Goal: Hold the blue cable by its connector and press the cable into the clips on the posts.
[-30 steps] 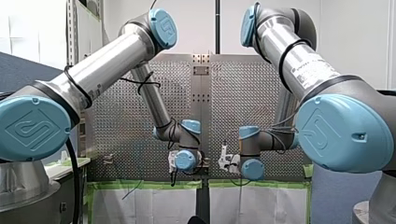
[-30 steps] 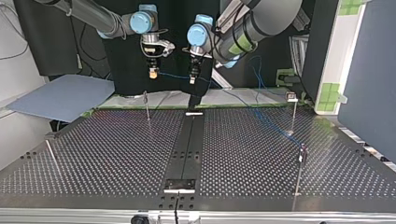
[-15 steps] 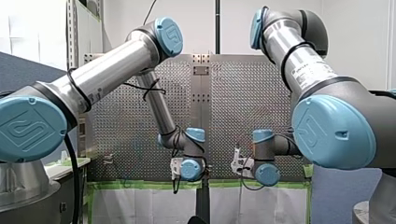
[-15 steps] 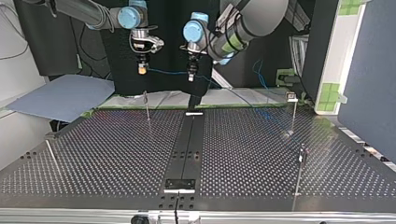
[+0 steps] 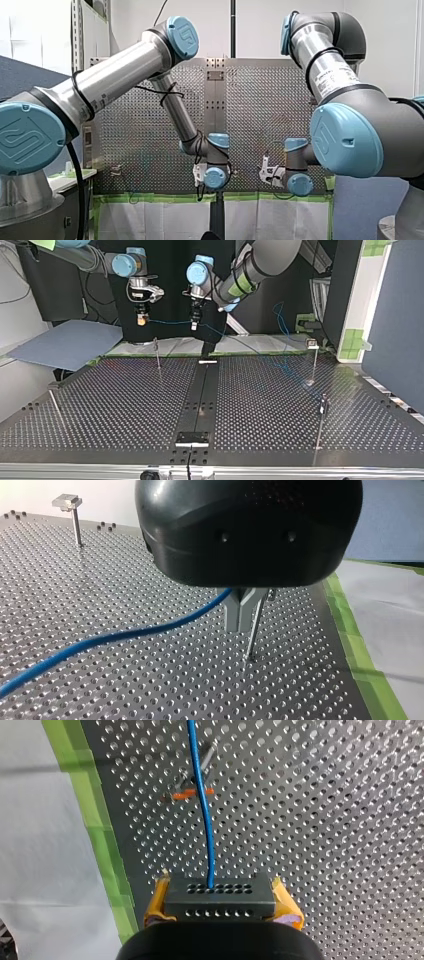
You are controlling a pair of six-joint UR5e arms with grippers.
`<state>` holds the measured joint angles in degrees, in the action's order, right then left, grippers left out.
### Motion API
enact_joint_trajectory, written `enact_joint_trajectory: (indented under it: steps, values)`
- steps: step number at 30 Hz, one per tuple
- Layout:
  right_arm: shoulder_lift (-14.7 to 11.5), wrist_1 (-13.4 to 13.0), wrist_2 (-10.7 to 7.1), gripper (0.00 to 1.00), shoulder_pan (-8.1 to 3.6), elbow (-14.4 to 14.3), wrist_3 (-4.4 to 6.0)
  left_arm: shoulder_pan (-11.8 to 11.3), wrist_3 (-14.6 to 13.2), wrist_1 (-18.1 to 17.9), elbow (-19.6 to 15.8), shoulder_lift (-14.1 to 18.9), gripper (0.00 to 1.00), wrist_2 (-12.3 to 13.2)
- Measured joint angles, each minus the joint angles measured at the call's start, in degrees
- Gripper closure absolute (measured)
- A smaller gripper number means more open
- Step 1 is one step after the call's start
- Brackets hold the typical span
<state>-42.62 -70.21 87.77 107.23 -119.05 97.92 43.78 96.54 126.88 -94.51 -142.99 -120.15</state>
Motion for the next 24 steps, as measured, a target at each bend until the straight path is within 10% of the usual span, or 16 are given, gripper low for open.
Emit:
enact_joint_trajectory:
  steps: [13,24]
  values:
    - [0.14,0.18,-6.12,1.00,-6.10,0.22,-0.50,3.76,0.84,4.82,5.92,-5.69,1.00,-0.93]
    - [0.37,-2.77,-11.40,1.00,-11.40,0.89,3.34,4.39,0.20,6.67,11.41,-11.17,1.00,-2.68]
